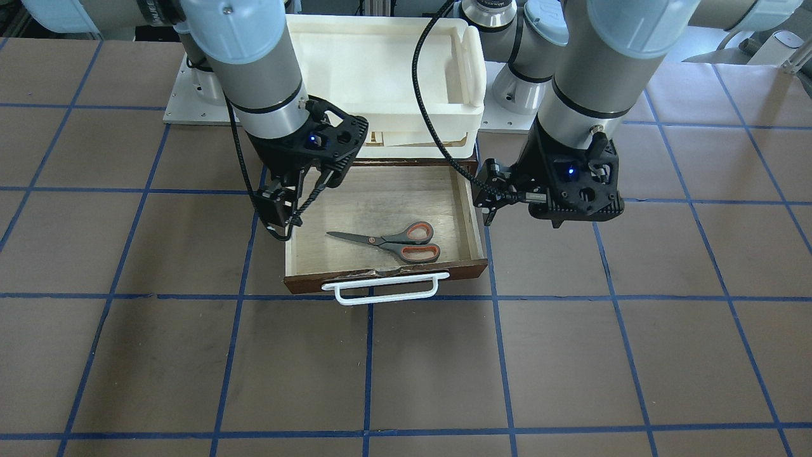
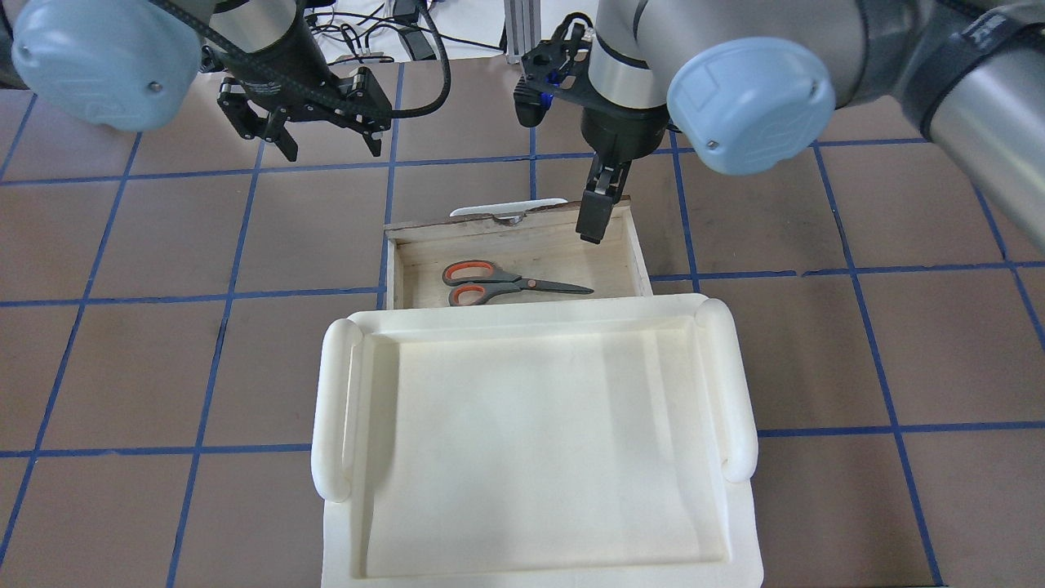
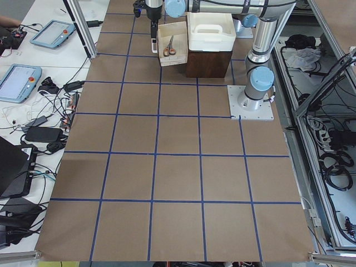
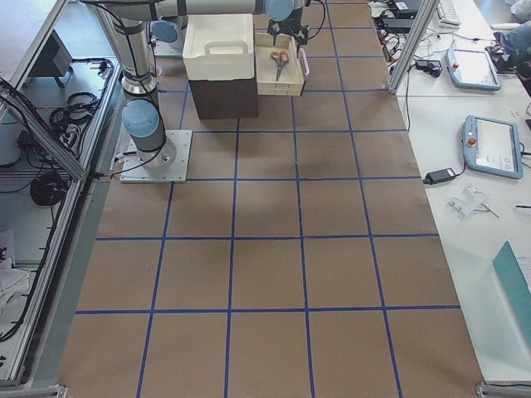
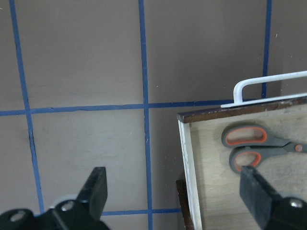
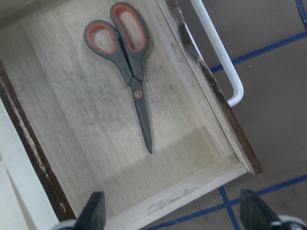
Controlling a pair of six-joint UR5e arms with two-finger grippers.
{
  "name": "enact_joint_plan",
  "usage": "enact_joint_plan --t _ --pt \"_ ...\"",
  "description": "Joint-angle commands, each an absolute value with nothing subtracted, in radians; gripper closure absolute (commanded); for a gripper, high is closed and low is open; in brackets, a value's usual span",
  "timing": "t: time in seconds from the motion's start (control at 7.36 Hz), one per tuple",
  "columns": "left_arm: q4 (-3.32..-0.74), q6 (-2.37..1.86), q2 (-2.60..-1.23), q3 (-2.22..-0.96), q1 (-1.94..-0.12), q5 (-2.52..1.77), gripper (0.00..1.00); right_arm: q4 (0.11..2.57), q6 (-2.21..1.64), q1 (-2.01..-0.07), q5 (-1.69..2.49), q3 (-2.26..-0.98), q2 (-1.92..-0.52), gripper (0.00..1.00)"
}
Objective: Put scissors in drawer and close it
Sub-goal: 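Raise the right gripper away while the left gripper moves to the drawer handle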
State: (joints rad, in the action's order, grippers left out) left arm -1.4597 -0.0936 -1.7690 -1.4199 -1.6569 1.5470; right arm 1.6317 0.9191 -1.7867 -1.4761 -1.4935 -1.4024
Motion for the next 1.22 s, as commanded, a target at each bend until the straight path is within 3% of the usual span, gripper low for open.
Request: enact_joint_plan --t 0.0,0.27,1.09 --pt "-1.317 -0.197 -1.895 -1.375 -1.745 1.546 0.00 1.589 0.844 -1.665 -1.477 -1.493 -1.440 0.01" --pt "-1.280 -0.248 -1.971 -1.330 -1.791 1.557 0.00 1.586 0.725 -1.582 -1.482 -1.493 -1.479 0.00" --pt "-1.195 -0.281 -2.147 -1.267 -1.891 1.574 0.00 1.519 0.177 -1.591 -1.529 -1.499 -1.525 0.00"
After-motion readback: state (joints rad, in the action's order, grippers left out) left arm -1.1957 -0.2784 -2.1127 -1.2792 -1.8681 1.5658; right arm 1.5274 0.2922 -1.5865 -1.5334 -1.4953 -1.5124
